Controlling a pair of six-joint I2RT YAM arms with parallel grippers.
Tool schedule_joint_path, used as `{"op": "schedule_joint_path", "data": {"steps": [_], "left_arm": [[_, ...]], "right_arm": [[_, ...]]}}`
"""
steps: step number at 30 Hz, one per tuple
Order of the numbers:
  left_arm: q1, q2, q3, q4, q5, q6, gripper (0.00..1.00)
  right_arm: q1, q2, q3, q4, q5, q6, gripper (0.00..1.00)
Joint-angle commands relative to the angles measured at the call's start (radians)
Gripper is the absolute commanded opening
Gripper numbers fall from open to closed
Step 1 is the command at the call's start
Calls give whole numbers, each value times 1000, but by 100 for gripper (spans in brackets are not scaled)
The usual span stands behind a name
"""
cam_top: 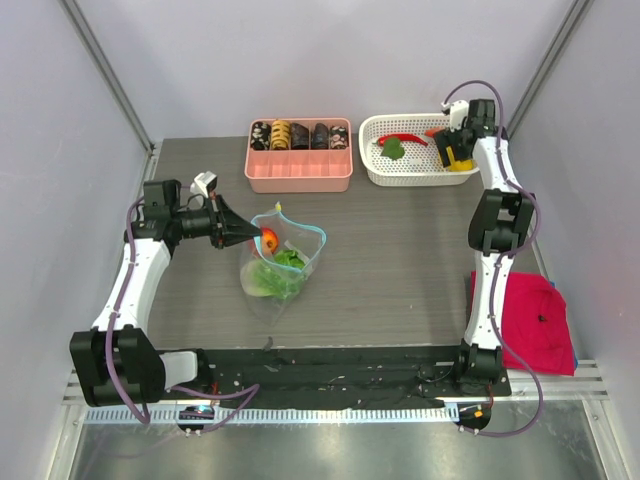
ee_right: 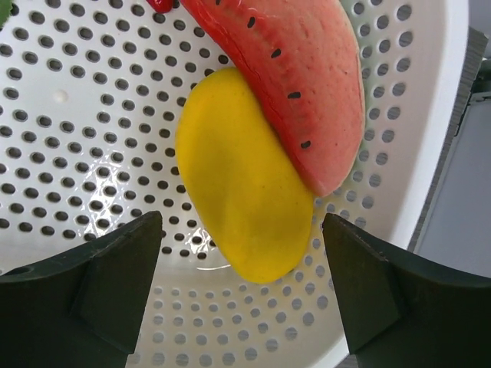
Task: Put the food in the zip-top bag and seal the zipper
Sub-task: Pick up the fake vegetable from the bin.
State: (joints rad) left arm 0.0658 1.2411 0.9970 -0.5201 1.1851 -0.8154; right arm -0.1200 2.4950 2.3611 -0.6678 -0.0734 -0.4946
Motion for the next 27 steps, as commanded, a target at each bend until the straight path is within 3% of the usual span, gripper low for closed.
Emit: {"op": "schedule_joint_path", "data": {"steps": [1,5,10,19,25,27], "left_arm": [[5,1,42,-21,19,28,0],[5,4,40,-23,19,35,0],[5,8,40,-27,21,36,0],[5,23,38,-35,21,44,0],[5,27,58,-75,13,79,0],[5,27,58,-75,8,76,0]], "right_arm": [[2,27,18,57,-9,19,89],[2,41,7,62,-25,24,87],[6,25,-13,73,-111,62,72],[39,60,1,111,-140,82,71],[42,33,18,131,-134,119,37],[40,9,21,149,-132,129,30]]}}
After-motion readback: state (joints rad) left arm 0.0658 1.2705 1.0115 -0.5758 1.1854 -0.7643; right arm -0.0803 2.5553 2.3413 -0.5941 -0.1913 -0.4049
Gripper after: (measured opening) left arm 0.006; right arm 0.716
